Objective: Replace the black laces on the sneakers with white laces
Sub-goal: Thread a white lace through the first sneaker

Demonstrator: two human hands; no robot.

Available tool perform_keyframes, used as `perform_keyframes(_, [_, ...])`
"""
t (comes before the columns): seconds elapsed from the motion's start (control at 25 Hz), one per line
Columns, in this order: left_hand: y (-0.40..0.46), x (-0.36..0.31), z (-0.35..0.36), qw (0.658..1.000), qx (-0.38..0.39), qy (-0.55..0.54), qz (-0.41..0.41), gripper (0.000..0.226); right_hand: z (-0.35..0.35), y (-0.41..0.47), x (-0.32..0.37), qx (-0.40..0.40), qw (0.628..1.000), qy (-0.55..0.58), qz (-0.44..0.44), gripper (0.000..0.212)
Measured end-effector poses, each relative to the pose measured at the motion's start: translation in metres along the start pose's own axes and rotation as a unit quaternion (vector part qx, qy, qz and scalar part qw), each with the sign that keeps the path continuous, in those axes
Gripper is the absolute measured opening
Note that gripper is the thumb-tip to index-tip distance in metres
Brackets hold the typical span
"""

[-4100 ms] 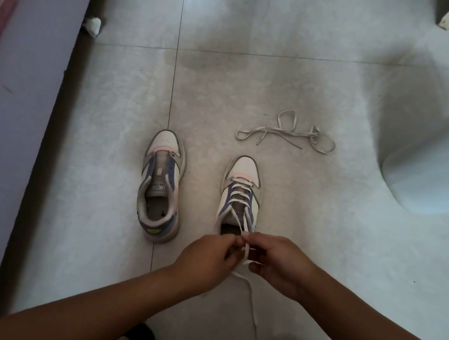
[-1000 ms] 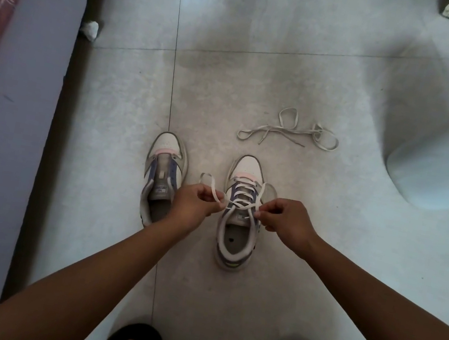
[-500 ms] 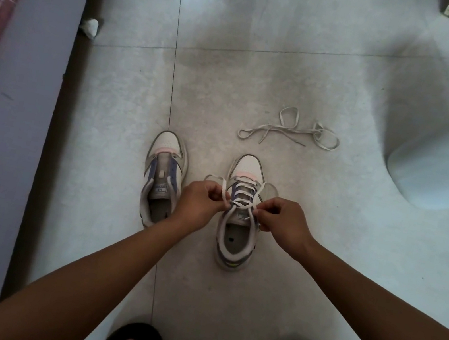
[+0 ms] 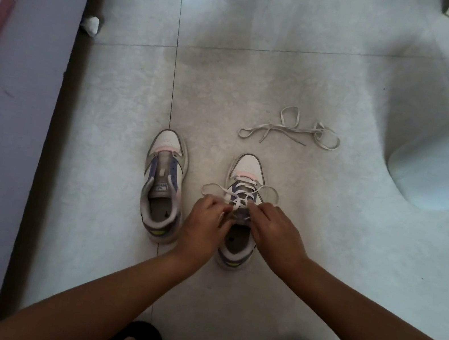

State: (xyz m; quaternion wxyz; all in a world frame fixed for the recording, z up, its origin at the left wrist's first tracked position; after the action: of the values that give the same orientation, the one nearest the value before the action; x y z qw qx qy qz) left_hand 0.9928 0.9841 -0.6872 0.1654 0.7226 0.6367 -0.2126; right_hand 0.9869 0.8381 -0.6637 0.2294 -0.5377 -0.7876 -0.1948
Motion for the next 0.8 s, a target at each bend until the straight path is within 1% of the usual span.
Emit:
perform_keyframes(0.08, [0.002,0.001,0.001,1.0,0.002,0.0,0.002,0.016,0.002,0.004,0.005,0.02,0.999,-0.032,-0.016,0.036])
perform_keyframes(0.12, [0.003,0.002,0.001,1.0,0.004,-0.02,-0.015,0.014,0.003,0.008,0.007,0.033,0.998,-0.055,-0.011,0.034])
perform_keyframes(0.2, [0.005,0.006,0.0,0.993,0.009,-0.09,-0.076,0.012,0.007,0.015,0.009,0.066,0.993,-0.102,0.009,0.03])
perform_keyframes(0.32, [0.012,0.01,-0.001,0.972,0.044,-0.172,-0.154,0.024,0.013,0.022,0.002,0.118,0.983,-0.125,0.063,0.026])
perform_keyframes(0.36, [0.015,0.011,-0.001,0.966,0.055,-0.19,-0.168,0.027,0.011,0.023,0.004,0.115,0.983,-0.123,0.066,0.025])
perform_keyframes(0.4, [0.017,0.011,-0.001,0.96,0.065,-0.206,-0.178,0.03,0.007,0.023,0.006,0.095,0.987,-0.118,0.054,0.024])
perform_keyframes(0.52, [0.02,0.013,-0.002,0.945,0.085,-0.247,-0.199,0.03,0.0,0.021,0.011,0.059,0.995,-0.078,-0.027,0.031])
perform_keyframes(0.6, [0.019,0.015,-0.002,0.939,0.091,-0.256,-0.213,0.028,0.0,0.022,0.011,0.07,0.994,-0.038,-0.07,0.027])
perform_keyframes(0.64, [0.019,0.015,-0.001,0.935,0.095,-0.26,-0.221,0.028,0.002,0.023,0.007,0.083,0.995,-0.006,-0.061,0.02])
perform_keyframes(0.68, [0.018,0.016,0.0,0.932,0.099,-0.264,-0.229,0.028,0.004,0.025,0.002,0.093,0.995,0.026,-0.024,0.012])
perform_keyframes(0.72, [0.018,0.015,0.0,0.929,0.102,-0.267,-0.236,0.028,0.008,0.025,-0.006,0.106,0.992,0.054,0.035,0.008])
perform_keyframes(0.76, [0.017,0.014,0.001,0.927,0.104,-0.268,-0.241,0.028,0.011,0.024,-0.012,0.115,0.987,0.077,0.085,0.011])
perform_keyframes(0.8, [0.017,0.013,0.002,0.925,0.104,-0.269,-0.246,0.028,0.013,0.024,-0.016,0.112,0.985,0.088,0.097,0.013])
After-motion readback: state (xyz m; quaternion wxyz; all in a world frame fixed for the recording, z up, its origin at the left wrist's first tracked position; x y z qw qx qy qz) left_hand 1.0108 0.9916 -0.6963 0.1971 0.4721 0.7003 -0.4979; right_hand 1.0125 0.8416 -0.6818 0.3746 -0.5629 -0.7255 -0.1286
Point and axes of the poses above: each hand's wrist, its own y-axis towards the middle knuckle, its own z-axis out of the palm, x = y × z, the point moved 3 cm from there along y, towards the middle knuckle, and after that the axes turned 13 degrees about y, right-handed, at the moved point
